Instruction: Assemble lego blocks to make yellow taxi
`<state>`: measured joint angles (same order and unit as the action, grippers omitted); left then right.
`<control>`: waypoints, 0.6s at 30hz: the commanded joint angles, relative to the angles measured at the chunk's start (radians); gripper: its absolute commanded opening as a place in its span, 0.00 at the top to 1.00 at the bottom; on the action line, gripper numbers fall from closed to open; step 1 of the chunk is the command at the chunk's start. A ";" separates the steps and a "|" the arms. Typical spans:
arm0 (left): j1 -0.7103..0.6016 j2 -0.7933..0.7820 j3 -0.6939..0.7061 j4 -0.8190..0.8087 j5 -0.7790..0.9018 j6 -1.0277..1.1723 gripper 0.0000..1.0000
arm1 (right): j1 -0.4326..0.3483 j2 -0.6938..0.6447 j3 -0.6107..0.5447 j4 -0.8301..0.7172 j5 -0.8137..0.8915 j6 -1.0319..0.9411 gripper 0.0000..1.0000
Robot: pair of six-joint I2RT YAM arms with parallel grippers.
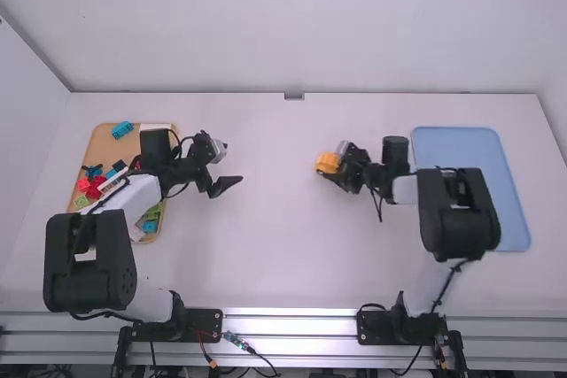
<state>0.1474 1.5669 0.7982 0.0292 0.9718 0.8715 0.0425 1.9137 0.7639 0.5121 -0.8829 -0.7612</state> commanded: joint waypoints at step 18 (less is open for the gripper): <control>-0.007 -0.013 -0.008 0.065 0.007 -0.011 0.01 | -0.621 -0.416 -0.233 -0.024 0.342 0.183 0.48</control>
<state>0.1459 1.5669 0.7982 0.0944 0.9649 0.8600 -0.5636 1.4757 0.5323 0.4824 -0.5426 -0.5961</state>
